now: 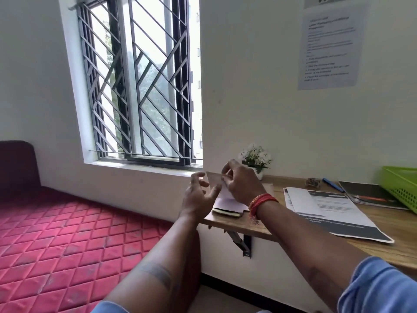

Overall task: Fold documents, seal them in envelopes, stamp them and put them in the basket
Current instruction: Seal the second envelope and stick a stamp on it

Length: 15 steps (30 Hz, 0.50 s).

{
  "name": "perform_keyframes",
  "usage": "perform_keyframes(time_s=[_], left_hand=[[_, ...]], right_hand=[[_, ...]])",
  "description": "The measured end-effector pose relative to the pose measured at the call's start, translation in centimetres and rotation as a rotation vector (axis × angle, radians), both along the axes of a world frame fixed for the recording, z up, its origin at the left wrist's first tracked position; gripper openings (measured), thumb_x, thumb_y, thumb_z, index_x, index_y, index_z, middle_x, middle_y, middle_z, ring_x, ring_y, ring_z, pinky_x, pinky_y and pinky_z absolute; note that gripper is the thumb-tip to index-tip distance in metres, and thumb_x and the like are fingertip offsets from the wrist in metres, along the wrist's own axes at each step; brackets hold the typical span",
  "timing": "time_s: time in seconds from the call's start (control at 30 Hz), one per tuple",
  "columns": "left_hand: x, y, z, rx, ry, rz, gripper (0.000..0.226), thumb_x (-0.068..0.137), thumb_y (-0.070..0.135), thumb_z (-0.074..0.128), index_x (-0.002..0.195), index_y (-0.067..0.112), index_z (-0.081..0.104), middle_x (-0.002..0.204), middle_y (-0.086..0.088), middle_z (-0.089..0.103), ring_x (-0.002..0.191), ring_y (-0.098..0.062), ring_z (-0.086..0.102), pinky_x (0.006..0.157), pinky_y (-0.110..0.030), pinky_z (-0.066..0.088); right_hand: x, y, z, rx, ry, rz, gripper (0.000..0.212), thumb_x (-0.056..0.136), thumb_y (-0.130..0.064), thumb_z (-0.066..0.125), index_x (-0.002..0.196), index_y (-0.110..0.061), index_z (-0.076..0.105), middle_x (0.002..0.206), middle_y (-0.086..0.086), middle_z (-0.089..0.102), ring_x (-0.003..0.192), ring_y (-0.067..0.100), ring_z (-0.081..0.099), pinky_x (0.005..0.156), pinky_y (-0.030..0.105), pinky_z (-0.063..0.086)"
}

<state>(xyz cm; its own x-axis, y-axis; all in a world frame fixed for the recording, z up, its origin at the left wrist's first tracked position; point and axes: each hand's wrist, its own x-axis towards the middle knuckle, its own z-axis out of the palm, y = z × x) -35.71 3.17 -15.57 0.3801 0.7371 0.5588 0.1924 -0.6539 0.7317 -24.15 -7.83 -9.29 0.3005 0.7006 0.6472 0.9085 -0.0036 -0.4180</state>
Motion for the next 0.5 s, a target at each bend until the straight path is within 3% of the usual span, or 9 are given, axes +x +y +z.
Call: perform_keyframes(time_s=[0.1,0.17,0.23,0.4,0.5], left_hand=[[0.7,-1.1,0.7,0.095,-0.020,-0.077,0.104,0.068,0.082,0.063,0.152,0.041,0.019,0.137,0.002,0.055,0.117,-0.020,0.058,0.097,-0.041,0.049],[1.5,-1.9,1.9,0.141,-0.048,-0.108,0.109,0.067,0.080,0.066,0.155,0.043,0.012,0.148,0.000,0.048,0.127,-0.022,0.055,0.103,-0.046,0.048],[2.2,-2.7,3.5,0.171,-0.084,-0.104,0.100,0.073,0.064,0.068,0.155,0.039,0.017,0.147,0.000,0.049,0.127,-0.023,0.055,0.102,-0.048,0.049],[3.3,-3.9,7.8,0.298,-0.143,-0.102,0.071,0.089,0.029,0.053,0.155,0.023,0.025,0.145,-0.005,0.053,0.132,-0.023,0.052,0.106,-0.047,0.046],[3.6,-4.2,10.3,0.335,-0.130,-0.097,0.062,0.088,0.009,0.046,0.150,0.017,0.040,0.132,-0.013,0.064,0.121,-0.030,0.061,0.101,-0.039,0.049]], right_hand=[[-0.5,-0.4,1.9,0.077,0.043,0.061,0.019,0.093,-0.019,0.064,0.109,-0.028,0.060,0.083,-0.005,0.066,0.071,0.011,0.064,0.062,0.020,0.051],[-1.0,-0.5,3.2,0.132,0.070,0.081,0.017,0.093,-0.022,0.063,0.107,-0.031,0.063,0.077,-0.012,0.063,0.067,0.000,0.060,0.057,0.008,0.042],[-1.5,-0.6,4.5,0.185,0.124,0.096,0.012,0.092,-0.023,0.064,0.101,-0.030,0.068,0.073,-0.014,0.065,0.065,-0.005,0.061,0.059,0.006,0.042],[-1.5,-1.4,7.7,0.309,0.257,0.114,0.018,0.091,-0.020,0.060,0.095,-0.031,0.073,0.074,-0.013,0.069,0.060,0.002,0.063,0.062,0.021,0.053],[-0.6,-2.5,9.2,0.334,0.299,0.134,0.027,0.092,-0.017,0.053,0.097,-0.031,0.075,0.083,-0.013,0.072,0.073,0.007,0.070,0.061,0.026,0.057]])
